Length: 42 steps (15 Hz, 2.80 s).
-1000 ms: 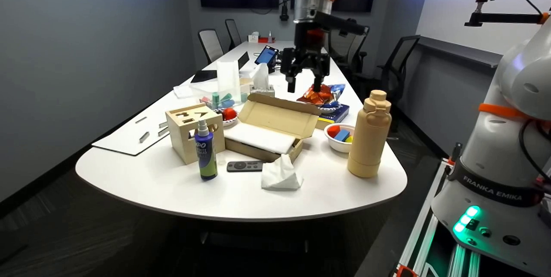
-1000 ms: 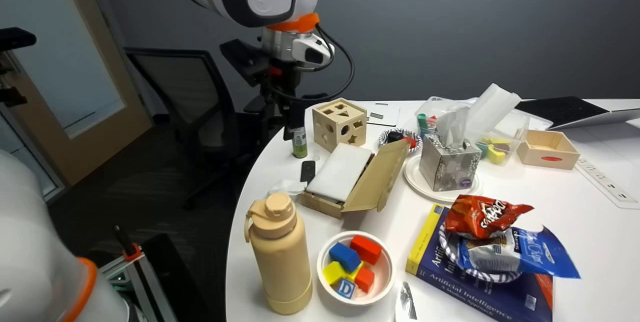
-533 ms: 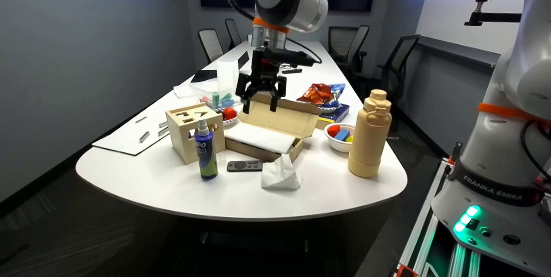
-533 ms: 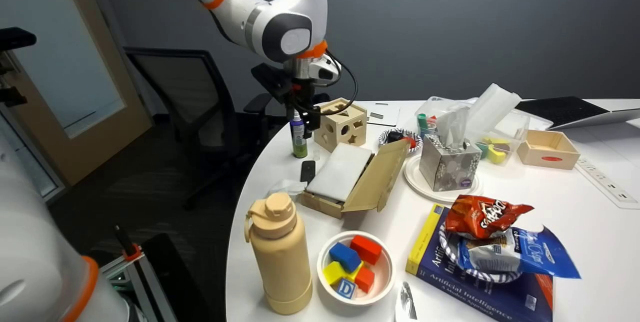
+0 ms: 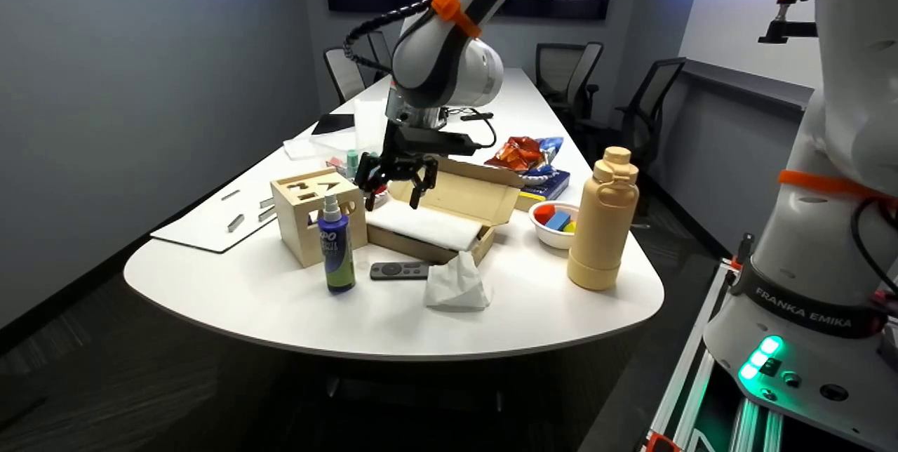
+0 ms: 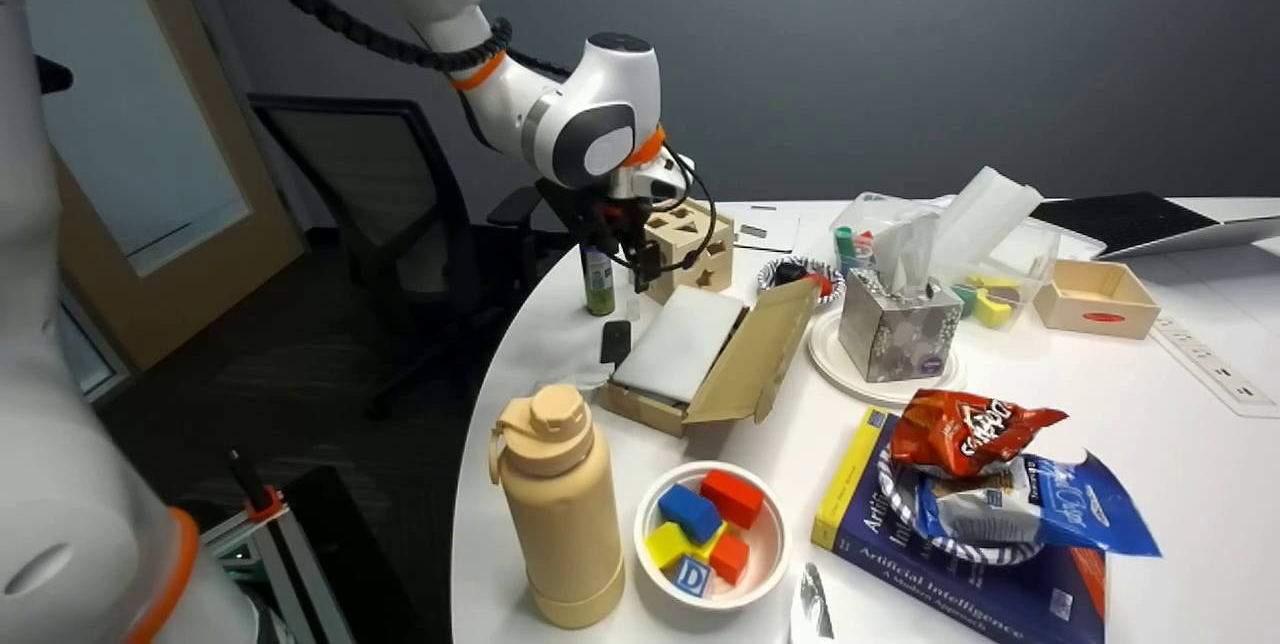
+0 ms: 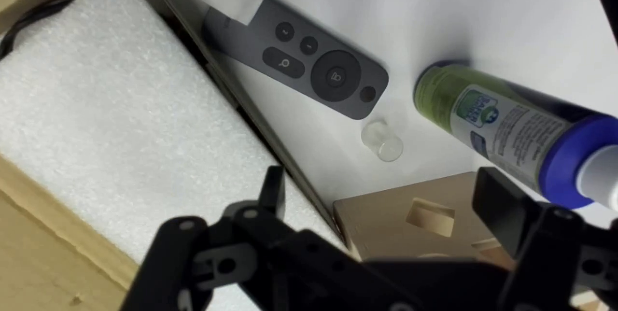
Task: Place the cap on the blue spray bottle
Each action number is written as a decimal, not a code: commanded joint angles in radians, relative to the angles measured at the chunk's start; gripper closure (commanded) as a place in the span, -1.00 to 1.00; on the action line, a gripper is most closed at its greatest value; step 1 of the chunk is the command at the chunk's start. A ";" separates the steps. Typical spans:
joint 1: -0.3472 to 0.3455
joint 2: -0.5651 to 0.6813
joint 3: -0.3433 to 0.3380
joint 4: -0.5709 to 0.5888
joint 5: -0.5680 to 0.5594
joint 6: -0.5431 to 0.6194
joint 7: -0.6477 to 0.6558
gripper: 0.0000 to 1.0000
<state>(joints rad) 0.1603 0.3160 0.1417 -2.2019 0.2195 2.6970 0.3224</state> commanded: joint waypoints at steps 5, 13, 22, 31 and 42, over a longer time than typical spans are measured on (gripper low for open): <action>0.114 0.155 -0.058 0.085 -0.033 0.110 0.144 -1.00; 0.276 0.257 -0.228 0.163 -0.121 0.162 0.308 -1.00; 0.334 0.346 -0.273 0.242 -0.153 0.139 0.375 -1.00; 0.357 0.379 -0.311 0.291 -0.178 0.122 0.403 -0.47; 0.341 0.375 -0.284 0.314 -0.190 0.028 0.398 0.01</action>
<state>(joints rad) 0.5031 0.6807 -0.1480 -1.9216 0.0564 2.7665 0.6869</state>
